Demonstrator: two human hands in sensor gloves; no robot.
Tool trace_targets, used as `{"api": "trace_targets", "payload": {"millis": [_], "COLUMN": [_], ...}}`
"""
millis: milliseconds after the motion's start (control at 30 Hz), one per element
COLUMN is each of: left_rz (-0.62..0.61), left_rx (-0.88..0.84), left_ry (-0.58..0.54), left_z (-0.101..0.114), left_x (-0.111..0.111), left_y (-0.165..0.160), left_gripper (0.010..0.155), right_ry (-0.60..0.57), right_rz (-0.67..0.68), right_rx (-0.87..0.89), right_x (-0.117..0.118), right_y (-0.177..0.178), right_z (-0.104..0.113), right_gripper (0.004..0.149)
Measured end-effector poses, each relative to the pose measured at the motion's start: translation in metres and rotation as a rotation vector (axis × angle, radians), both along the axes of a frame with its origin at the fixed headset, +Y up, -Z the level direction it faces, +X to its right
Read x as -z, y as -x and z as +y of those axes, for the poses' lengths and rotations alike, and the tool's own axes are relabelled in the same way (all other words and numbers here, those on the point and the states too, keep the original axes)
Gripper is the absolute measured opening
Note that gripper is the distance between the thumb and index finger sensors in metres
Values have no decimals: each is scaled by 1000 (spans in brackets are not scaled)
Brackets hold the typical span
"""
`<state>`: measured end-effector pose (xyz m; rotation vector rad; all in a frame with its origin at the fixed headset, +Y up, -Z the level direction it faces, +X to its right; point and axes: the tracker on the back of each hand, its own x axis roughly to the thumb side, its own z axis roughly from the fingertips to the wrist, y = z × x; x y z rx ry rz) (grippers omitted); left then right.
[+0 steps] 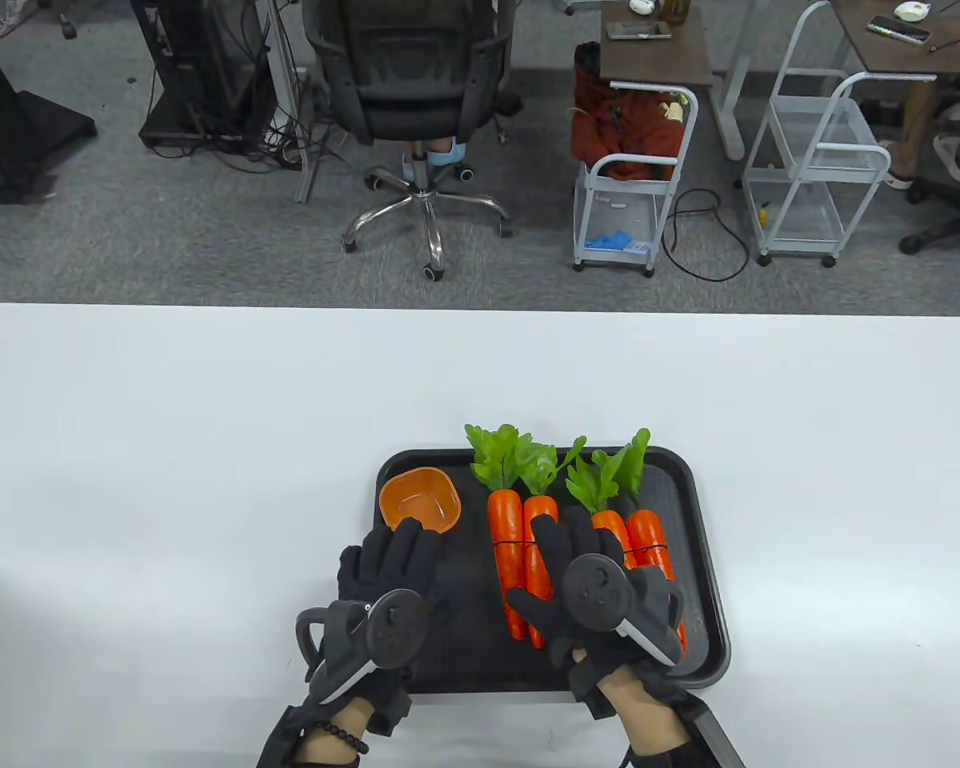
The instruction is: Pinch and pull to detach rubber bands
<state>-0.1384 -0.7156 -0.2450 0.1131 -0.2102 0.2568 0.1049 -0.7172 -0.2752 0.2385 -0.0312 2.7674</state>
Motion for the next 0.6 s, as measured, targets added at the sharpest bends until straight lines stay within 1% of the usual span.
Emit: {"api": "trace_targets", "payload": {"millis": [167,367,533,600], "left_rz": [-4,-6,-5,-8], "left_rx": [-3,-8,-8,-12], "left_ry": [-9,-18,-24,-22], "left_z": [2,2,3,3], "left_x": [-1,-1,-1,0], "left_y": [0,1,1,1], "left_gripper": [75,74,75,74], "right_ry": [23,85,137,174], "right_rz": [-34,-84,-123,-137], "right_rx": [-40,-122,-197,-234], "right_x": [8,18,28,32], "right_y": [10,24,36,40], "right_z": [5,8,5,3], "right_gripper": [90,93,94,95]}}
